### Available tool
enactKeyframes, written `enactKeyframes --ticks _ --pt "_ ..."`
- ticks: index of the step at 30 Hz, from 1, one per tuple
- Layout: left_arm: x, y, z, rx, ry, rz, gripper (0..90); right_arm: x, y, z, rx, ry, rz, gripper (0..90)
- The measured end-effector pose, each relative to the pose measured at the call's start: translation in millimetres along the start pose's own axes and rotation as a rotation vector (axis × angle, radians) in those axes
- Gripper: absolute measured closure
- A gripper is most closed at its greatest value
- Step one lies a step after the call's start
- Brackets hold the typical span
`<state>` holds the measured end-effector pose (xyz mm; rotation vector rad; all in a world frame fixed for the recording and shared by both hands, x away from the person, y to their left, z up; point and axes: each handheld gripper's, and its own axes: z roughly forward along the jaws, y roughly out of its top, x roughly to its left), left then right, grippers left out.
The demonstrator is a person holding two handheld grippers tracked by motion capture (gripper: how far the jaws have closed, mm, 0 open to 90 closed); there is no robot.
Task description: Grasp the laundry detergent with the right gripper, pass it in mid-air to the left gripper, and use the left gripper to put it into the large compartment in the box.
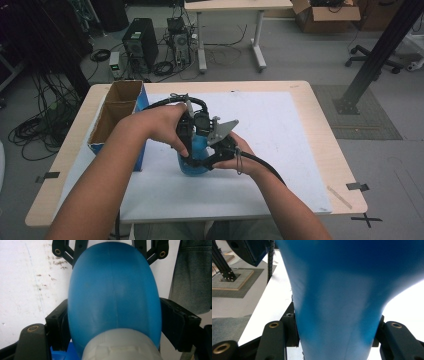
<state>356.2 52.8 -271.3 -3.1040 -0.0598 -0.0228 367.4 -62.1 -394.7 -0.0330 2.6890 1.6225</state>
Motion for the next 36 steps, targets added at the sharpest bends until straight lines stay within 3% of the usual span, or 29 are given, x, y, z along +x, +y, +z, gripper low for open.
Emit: enactKeyframes --ticks 36 --pt "-0.3 2.0 -3.9 0.007 0.029 0.014 31.8 0.0 1.6 -2.1 -0.010 -0.009 -0.001 45.0"
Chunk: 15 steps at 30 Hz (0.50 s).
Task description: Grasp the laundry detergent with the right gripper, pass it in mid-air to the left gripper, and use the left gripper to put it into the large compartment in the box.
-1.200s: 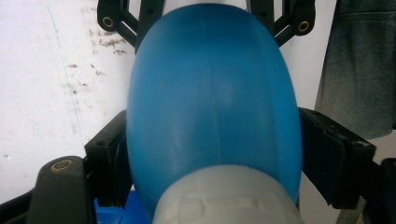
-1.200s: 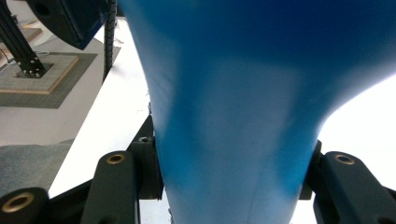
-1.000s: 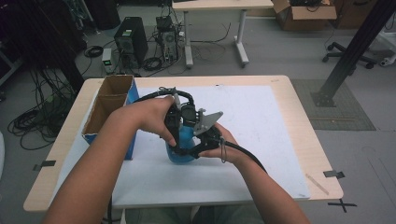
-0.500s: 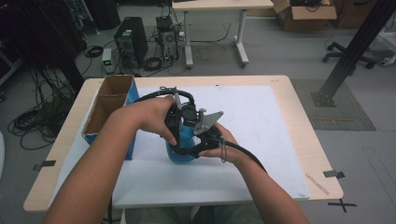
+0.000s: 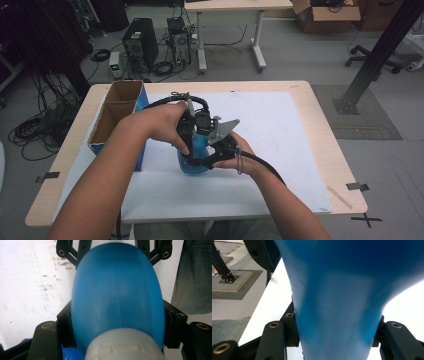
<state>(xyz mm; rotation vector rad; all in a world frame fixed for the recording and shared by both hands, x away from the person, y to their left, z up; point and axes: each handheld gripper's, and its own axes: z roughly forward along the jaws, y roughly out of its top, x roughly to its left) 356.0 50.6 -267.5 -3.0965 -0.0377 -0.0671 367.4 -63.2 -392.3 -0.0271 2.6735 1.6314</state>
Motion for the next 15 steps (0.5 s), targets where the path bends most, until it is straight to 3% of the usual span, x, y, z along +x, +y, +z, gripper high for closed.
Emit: enactKeyframes --ticks 15 --pt "-0.5 1.9 -2.1 0.015 0.037 -0.001 37.5 0.4 1.1 -0.7 -0.012 0.000 0.006 45.1"
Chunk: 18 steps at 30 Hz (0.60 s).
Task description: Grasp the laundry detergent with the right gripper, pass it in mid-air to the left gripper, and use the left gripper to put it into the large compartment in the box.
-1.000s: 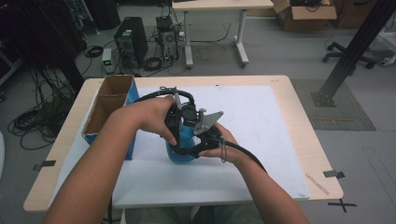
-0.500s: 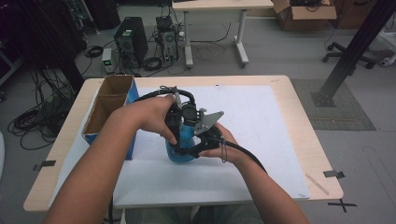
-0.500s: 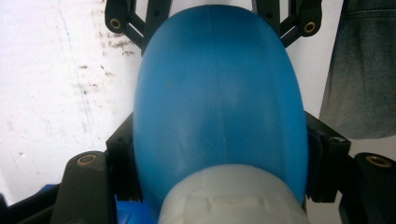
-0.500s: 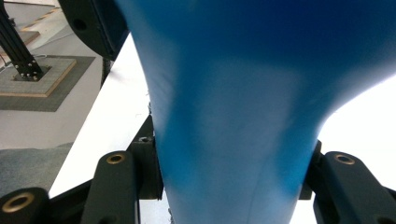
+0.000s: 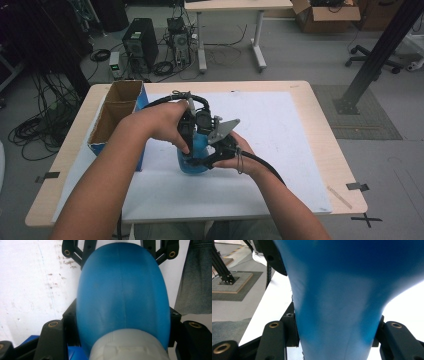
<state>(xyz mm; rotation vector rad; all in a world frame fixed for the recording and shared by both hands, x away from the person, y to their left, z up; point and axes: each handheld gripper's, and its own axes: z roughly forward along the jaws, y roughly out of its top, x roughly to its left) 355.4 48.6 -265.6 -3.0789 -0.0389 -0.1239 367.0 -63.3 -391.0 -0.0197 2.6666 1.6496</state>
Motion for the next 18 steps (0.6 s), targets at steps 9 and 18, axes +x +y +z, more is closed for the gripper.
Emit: enactKeyframes --ticks 9,18 --pt "-3.9 4.4 -3.4 0.044 0.017 -0.021 38.3 1.5 0.8 -1.4 -0.008 -0.001 -0.004 45.1" --pt "-6.0 6.6 -7.5 0.064 0.016 -0.024 38.6 2.1 1.8 -1.9 -0.025 -0.004 -0.022 44.9"
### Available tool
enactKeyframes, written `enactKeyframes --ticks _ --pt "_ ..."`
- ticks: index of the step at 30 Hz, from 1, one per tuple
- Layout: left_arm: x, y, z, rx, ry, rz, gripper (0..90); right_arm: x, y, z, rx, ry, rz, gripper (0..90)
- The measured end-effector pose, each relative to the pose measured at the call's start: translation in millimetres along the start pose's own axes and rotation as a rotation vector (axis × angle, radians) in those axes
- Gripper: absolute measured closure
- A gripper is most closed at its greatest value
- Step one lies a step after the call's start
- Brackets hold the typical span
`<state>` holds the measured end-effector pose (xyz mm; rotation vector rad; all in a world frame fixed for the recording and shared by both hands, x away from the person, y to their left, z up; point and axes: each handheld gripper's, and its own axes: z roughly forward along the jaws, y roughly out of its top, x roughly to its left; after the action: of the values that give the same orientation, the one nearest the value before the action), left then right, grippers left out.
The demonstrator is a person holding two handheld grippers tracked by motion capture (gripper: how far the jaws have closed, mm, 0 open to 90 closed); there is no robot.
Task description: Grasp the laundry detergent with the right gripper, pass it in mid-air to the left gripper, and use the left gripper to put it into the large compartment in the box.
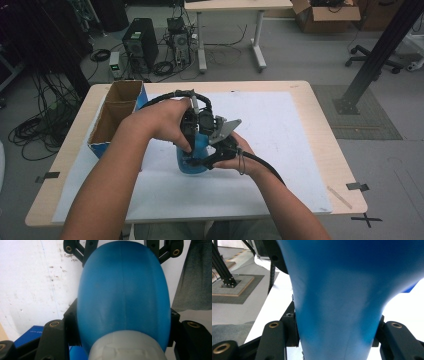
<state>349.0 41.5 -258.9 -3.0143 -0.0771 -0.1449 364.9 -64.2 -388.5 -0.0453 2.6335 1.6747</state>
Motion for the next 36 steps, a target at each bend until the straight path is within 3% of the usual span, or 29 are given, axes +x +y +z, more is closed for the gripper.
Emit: enactKeyframes --ticks 1,10,11,13,18,20,30,32,34,36 --pt "0.6 -0.2 -0.7 0.002 -0.005 0.003 38.6 -0.9 -0.2 0.1 -0.001 -0.003 -0.016 44.9" --pt "0.5 -0.3 -4.0 -0.008 -0.004 0.017 38.7 1.6 1.0 1.0 -0.034 -0.011 0.001 42.5" --pt "0.3 0.8 -4.1 -0.007 -0.011 0.017 38.7 2.2 0.2 1.3 -0.038 -0.026 -0.008 36.4" --pt "-0.8 1.3 -4.0 -0.014 -0.012 0.019 38.7 2.8 -0.2 1.3 -0.040 -0.025 -0.001 35.1" --pt "-1.0 3.5 -4.9 -0.012 -0.023 0.018 38.7 4.4 -4.7 0.1 -0.071 -0.038 0.061 22.9" --pt "-1.2 3.3 -5.0 -0.013 -0.022 0.017 38.6 4.4 -6.0 -0.9 -0.077 -0.040 0.048 22.9" --pt "1.5 0.7 -7.0 -0.012 -0.011 0.012 38.6 5.8 -9.6 -8.6 -0.121 -0.060 0.072 16.1" --pt "1.7 -0.5 -7.5 -0.019 -0.009 0.005 38.6 6.5 -8.9 -9.6 -0.128 -0.056 0.076 12.4" --pt "2.8 -1.0 -8.4 -0.017 -0.014 0.002 38.6 7.0 -7.2 -11.0 -0.136 -0.058 0.080 3.1" --pt "3.5 -1.6 -9.0 -0.015 -0.016 -0.001 38.6 7.2 -6.6 -11.7 -0.134 -0.056 0.076 0.8"
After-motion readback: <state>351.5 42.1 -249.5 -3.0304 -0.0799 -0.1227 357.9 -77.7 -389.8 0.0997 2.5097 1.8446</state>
